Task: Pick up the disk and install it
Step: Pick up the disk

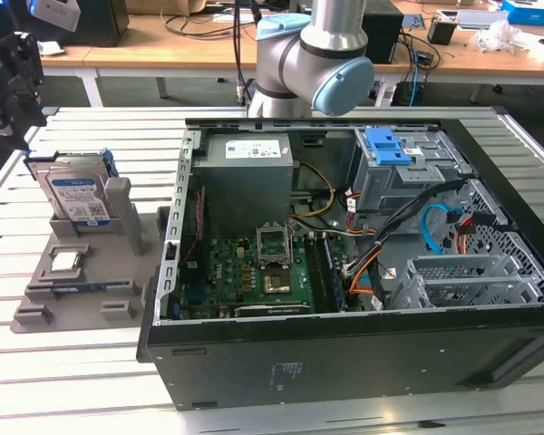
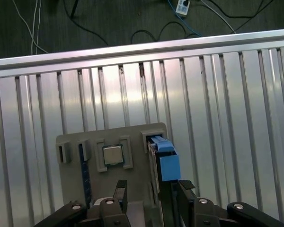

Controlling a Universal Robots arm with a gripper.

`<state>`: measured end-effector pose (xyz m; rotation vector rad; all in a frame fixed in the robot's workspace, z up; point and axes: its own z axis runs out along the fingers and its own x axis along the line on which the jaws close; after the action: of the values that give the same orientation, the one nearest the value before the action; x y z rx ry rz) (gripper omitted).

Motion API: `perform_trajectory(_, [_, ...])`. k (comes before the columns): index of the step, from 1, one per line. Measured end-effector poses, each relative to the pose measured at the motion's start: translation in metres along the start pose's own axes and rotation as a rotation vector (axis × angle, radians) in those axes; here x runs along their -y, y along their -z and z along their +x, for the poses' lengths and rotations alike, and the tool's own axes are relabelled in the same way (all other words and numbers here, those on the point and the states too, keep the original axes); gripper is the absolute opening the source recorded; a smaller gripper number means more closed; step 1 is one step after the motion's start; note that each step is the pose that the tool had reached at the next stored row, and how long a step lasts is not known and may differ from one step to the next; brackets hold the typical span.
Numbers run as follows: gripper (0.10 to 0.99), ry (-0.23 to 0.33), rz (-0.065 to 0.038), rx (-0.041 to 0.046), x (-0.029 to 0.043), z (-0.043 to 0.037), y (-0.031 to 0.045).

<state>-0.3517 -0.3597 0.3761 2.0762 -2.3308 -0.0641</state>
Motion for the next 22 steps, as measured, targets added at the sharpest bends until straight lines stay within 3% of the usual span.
perform_trajectory(10, [0.541, 0.000, 0.000, 0.0001, 0.0020, -0.0001, -0.0072])
perform_trajectory(18, [0.541, 0.000, 0.000, 0.0000, 0.0041, -0.0015, -0.0182])
perform_trajectory(22, [0.541, 0.000, 0.000, -0.0001, 0.0045, -0.0052, -0.0272])
